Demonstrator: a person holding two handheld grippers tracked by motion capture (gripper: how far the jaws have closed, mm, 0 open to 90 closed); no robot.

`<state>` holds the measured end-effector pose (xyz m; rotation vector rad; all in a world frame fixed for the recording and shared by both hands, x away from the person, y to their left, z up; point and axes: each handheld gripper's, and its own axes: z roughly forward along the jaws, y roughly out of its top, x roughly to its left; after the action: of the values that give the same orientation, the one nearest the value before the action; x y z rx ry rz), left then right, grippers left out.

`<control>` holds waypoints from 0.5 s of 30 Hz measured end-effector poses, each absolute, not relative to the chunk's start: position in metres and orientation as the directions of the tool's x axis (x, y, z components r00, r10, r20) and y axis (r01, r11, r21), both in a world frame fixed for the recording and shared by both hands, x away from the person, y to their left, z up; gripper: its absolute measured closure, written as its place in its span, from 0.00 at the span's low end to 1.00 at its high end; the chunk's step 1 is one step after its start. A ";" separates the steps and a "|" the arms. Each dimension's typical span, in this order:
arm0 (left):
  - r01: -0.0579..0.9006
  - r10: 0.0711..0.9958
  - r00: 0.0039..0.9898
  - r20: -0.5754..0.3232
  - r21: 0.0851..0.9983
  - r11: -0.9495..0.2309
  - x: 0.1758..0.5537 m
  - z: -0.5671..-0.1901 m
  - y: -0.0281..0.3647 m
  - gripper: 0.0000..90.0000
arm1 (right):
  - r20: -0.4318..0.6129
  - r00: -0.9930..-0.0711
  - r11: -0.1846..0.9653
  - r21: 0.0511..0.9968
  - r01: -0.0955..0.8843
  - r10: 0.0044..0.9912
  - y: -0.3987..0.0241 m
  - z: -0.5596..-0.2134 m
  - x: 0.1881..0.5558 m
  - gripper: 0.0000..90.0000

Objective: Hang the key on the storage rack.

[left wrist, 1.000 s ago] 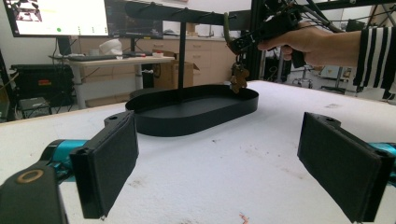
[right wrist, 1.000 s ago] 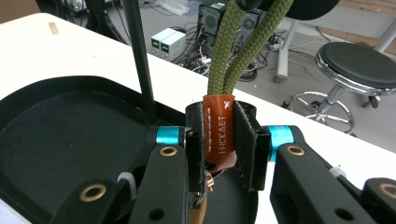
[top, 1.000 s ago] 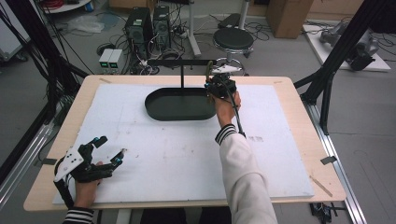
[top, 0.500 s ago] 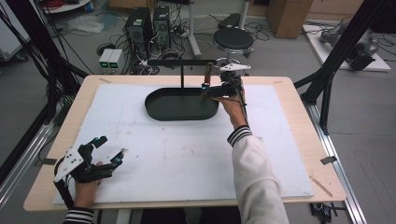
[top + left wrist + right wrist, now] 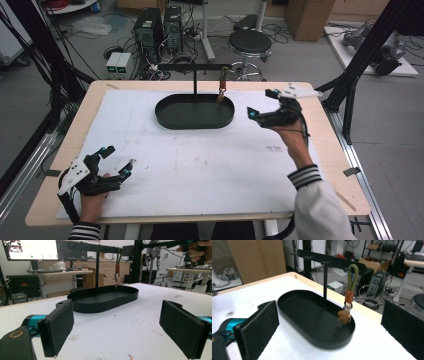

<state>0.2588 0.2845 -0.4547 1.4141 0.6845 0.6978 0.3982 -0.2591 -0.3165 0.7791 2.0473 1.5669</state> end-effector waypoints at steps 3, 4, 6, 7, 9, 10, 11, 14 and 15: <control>-0.028 0.776 0.630 -0.009 0.999 0.034 0.259 -0.455 0.285 0.14 | -0.013 -0.737 0.162 0.978 0.132 0.676 -0.286 -0.322 0.372 0.00; -0.029 0.777 0.629 -0.008 0.999 0.034 0.258 -0.455 0.284 0.14 | -0.023 -0.735 0.153 0.982 0.110 0.678 -0.296 -0.326 0.363 0.00; -0.028 0.777 0.629 -0.007 0.999 0.032 0.258 -0.455 0.284 0.14 | -0.012 -0.732 0.131 0.986 0.106 0.681 -0.308 -0.333 0.350 0.00; -0.027 0.777 0.629 -0.010 0.999 0.035 0.259 -0.455 0.284 0.14 | -0.023 -0.731 0.134 0.987 0.094 0.682 -0.314 -0.337 0.345 0.00; -0.026 0.777 0.629 -0.008 0.999 0.032 0.259 -0.455 0.285 0.14 | -0.040 -0.725 0.130 0.989 0.069 0.688 -0.323 -0.348 0.331 0.00; -0.027 0.777 0.629 -0.009 0.999 0.034 0.259 -0.455 0.284 0.14 | -0.046 -0.723 0.128 0.990 0.059 0.689 -0.326 -0.353 0.327 0.00; -0.028 0.777 0.630 -0.009 0.999 0.033 0.258 -0.455 0.284 0.14 | -0.050 -0.719 0.123 0.991 0.050 0.693 -0.330 -0.360 0.322 0.00; -0.031 0.777 0.629 -0.003 0.999 0.029 0.258 -0.455 0.284 0.14 | -0.047 -0.706 0.099 0.995 0.033 0.706 -0.338 -0.380 0.311 0.00; -0.033 0.779 0.627 -0.002 0.999 0.030 0.258 -0.455 0.284 0.14 | -0.037 -0.695 0.087 0.996 0.037 0.718 -0.340 -0.388 0.307 0.00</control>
<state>0.2580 0.2839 -0.4548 1.4141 0.6791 0.7065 0.3072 -0.3402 -0.3883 0.7412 1.8365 1.6572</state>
